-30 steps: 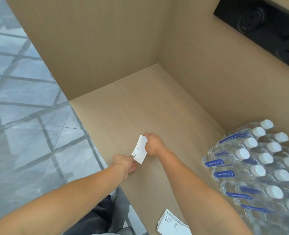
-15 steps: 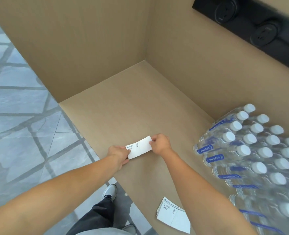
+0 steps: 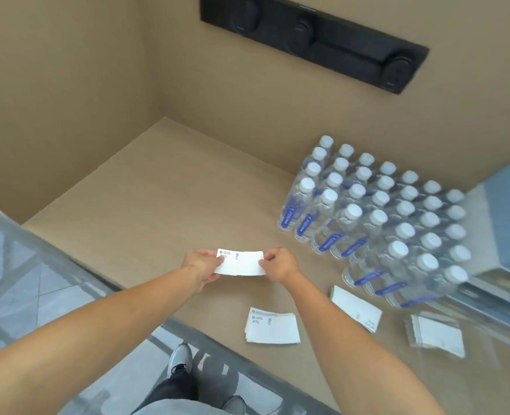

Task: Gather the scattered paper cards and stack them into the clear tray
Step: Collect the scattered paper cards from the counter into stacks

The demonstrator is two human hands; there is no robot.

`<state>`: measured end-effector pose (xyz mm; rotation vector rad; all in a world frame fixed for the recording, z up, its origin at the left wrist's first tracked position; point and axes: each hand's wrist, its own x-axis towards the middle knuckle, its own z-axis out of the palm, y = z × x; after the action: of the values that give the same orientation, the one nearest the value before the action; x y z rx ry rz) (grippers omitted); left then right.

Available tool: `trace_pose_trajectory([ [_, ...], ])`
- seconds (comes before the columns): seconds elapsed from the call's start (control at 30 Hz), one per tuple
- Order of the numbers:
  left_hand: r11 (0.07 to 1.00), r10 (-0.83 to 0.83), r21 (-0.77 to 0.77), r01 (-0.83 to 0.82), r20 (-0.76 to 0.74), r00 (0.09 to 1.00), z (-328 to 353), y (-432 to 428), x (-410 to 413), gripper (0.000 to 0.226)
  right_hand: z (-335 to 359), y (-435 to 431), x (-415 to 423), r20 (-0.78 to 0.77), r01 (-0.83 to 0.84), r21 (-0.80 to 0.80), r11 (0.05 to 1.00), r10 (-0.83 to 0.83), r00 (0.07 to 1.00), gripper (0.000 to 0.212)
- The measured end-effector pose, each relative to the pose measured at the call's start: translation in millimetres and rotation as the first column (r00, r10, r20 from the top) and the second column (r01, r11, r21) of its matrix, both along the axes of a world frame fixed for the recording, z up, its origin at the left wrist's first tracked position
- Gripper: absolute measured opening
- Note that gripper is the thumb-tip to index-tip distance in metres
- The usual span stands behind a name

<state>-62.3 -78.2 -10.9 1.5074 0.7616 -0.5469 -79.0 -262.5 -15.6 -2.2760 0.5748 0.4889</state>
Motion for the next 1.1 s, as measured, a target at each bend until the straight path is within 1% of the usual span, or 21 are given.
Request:
trace_pose_trajectory([
  [0.07, 0.997, -0.073, 0.007, 0.073, -0.005, 0.997, -2.5, -18.4, -10.0, 0.017, -1.0, -16.7, -23.3, -0.026, 0.076, 0.027, 0.997, -0.076, 0.997, 0.006],
  [0.17, 0.984, -0.173, 0.045, 0.173, -0.021, 0.985, -10.9, -42.3, -30.3, 0.016, -8.6, -38.4, -57.6, -0.065, 0.147, 0.009, 0.989, -0.146, 0.987, 0.020],
  [0.27, 0.938, -0.300, 0.169, 0.301, -0.033, 0.953, -21.7, -58.7, -51.8, 0.020, -19.0, -52.6, -87.2, -0.098, 0.194, 0.003, 0.981, -0.193, 0.976, 0.027],
  [0.33, 0.894, -0.368, 0.255, 0.369, -0.052, 0.928, -28.1, -64.3, -63.5, 0.022, -25.4, -57.5, -102.3, -0.115, 0.199, -0.013, 0.980, -0.199, 0.973, 0.029],
  [0.5, 0.805, -0.485, 0.331, 0.492, -0.109, 0.868, -35.9, -69.4, -84.4, 0.023, -37.8, -62.6, -125.5, -0.137, 0.217, 0.001, 0.976, -0.215, 0.967, 0.030],
  [0.57, 0.756, -0.539, 0.361, 0.546, -0.131, 0.832, -36.7, -69.1, -89.3, 0.019, -42.4, -63.3, -130.6, -0.140, 0.208, 0.007, 0.978, -0.205, 0.969, 0.030],
  [0.63, 0.707, -0.585, 0.388, 0.591, -0.148, 0.797, -38.0, -68.2, -93.4, 0.010, -45.7, -62.2, -135.0, -0.141, 0.197, 0.005, 0.980, -0.194, 0.971, 0.023],
  [0.73, 0.662, -0.617, 0.439, 0.608, -0.141, 0.774, -42.4, -68.0, -97.3, 0.025, -49.6, -59.3, -139.5, -0.137, 0.198, 0.007, 0.980, -0.195, 0.971, 0.009],
  [0.8, 0.638, -0.631, 0.474, 0.606, -0.129, 0.765, -41.7, -68.3, -99.2, 0.024, -50.8, -57.7, -140.8, -0.132, 0.208, 0.002, 0.978, -0.206, 0.970, 0.008],
  [0.9, 0.609, -0.643, 0.505, 0.612, -0.139, 0.753, -41.5, -67.4, -99.9, 0.031, -50.8, -56.0, -140.6, -0.127, 0.235, -0.002, 0.972, -0.234, 0.964, 0.020],
  [1.0, 0.598, -0.645, 0.512, 0.617, -0.150, 0.749, -40.9, -65.7, -100.5, 0.040, -50.7, -56.0, -139.1, -0.135, 0.234, 0.008, 0.972, -0.231, 0.963, 0.027],
  [1.1, 0.585, -0.647, 0.534, 0.610, -0.147, 0.749, -42.5, -65.4, -104.6, 0.045, -49.1, -54.3, -138.1, -0.148, 0.219, 0.027, 0.975, -0.213, 0.966, 0.032],
])
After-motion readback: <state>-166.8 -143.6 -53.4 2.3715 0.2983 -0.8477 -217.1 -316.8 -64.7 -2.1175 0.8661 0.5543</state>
